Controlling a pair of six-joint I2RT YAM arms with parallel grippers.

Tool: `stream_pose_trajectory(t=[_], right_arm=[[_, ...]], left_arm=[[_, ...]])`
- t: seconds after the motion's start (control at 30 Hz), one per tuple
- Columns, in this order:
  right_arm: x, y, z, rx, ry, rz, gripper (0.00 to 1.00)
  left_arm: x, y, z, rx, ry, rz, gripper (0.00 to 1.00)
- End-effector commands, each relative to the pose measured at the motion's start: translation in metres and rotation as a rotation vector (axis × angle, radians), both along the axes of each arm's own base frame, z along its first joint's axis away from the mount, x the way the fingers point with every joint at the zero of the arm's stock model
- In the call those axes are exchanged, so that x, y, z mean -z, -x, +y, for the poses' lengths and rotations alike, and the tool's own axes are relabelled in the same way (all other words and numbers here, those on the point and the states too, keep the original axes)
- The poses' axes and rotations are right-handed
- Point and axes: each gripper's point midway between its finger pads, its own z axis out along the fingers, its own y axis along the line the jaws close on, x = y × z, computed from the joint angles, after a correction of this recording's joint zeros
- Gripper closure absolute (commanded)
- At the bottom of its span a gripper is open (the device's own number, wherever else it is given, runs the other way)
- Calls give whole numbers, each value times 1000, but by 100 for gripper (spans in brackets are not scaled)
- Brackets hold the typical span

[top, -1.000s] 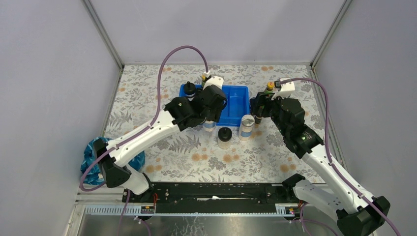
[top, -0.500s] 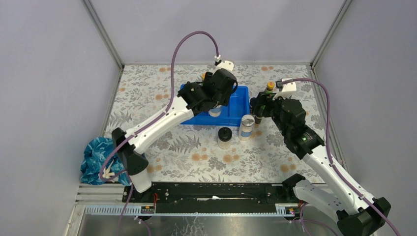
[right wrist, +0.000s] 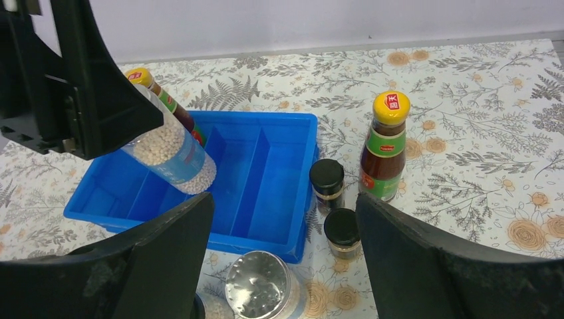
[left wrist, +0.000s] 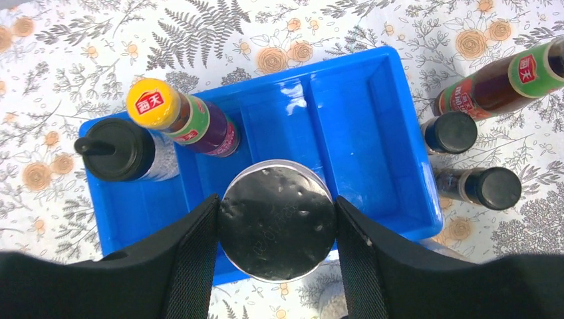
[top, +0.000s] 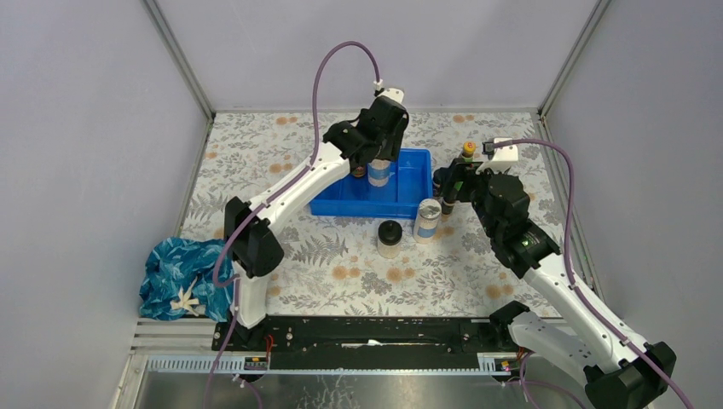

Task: Organize the condiment bottles
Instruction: Place the bottle in the storage box.

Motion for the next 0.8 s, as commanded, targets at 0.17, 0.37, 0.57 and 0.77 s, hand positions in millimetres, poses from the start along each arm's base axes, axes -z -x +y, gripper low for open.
stream_pose_trajectory(t=[0.17, 0.37, 0.57, 0.77], right_arm=[[-18, -5, -7, 52, -45, -68, 14], [-16, -4, -8, 55, -44, -67, 14], [-16, -4, -8, 55, -44, -69, 14], [-14, -6, -6, 50, -44, -65, 14]], left_arm=[[-41, -44, -24, 65, 122, -173, 100], [-27, -57, -30, 79, 133, -167, 100], [-7, -68, -28, 65, 134, -153, 100], [6, -78, -21, 44, 129, -143, 100]])
